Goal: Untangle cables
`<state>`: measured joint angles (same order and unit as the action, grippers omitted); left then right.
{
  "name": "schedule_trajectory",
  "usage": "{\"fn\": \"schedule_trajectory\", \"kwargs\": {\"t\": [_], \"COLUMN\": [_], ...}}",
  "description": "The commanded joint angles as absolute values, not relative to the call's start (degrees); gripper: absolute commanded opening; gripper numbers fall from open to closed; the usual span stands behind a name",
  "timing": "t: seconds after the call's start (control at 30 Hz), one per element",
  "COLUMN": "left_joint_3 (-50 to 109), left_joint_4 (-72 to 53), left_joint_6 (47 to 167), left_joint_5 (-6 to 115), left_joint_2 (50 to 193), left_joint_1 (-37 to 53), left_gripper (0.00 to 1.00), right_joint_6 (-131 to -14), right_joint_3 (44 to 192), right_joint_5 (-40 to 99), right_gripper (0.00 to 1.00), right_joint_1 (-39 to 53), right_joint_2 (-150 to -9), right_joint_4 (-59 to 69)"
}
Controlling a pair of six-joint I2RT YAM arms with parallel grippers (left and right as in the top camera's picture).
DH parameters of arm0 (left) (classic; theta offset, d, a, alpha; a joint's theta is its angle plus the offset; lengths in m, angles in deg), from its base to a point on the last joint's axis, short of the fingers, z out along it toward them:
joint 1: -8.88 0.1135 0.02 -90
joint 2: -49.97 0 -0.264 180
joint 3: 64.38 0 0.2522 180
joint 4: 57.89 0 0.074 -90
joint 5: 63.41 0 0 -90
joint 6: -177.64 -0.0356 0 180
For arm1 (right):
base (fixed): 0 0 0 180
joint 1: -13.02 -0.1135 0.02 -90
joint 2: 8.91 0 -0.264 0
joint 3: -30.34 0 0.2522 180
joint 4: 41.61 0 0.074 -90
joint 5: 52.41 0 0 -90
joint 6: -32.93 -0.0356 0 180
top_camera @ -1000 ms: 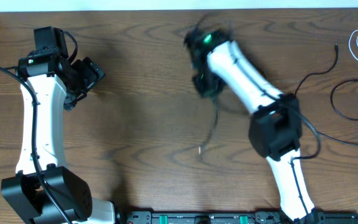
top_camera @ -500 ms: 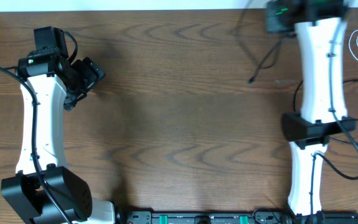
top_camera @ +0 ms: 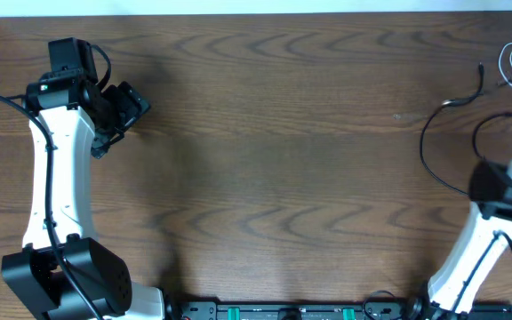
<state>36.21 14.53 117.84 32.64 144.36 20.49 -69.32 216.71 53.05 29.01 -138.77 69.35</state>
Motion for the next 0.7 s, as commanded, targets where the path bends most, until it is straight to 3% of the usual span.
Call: {"fn": "schedule_trajectory", "kwargs": {"t": [0.0, 0.2, 0.4, 0.6, 0.63, 0.67], "left_joint_3": [35.8, 35.8, 35.8, 35.8, 35.8, 35.8], "left_joint_4": [14.7, 14.1, 13.8, 13.8, 13.8, 13.8], "left_joint_6": [118.2, 118.2, 118.2, 118.2, 118.2, 118.2], "left_joint_5": [32.0, 32.0, 32.0, 32.0, 32.0, 32.0], "left_joint_2": [143.6, 143.6, 143.6, 143.6, 143.6, 143.6], "left_joint_1": [20.6, 20.6, 20.6, 20.6, 20.6, 20.6], "left_gripper": [0.94, 0.94, 0.94, 0.94, 0.94, 0.94], "right_joint_6": [-74.1, -79.9, -82.3, -82.3, -82.3, -82.2], "right_joint_3": [217.5, 213.2, 199.5, 182.0, 180.1, 178.7], "right_joint_5": [55.6, 57.1, 57.0, 52.5, 51.3, 50.3], "right_gripper": [0.01, 0.01, 0.01, 0.01, 0.06, 0.19], "right_joint_1": [35.8, 46.4, 53.2, 56.3, 56.3, 56.2], "right_joint_2": [-132.7, -132.6, -132.7, -132.7, -132.7, -132.7], "right_joint_4": [69.5, 69.5, 67.4, 48.4, 45.7, 43.9]}}
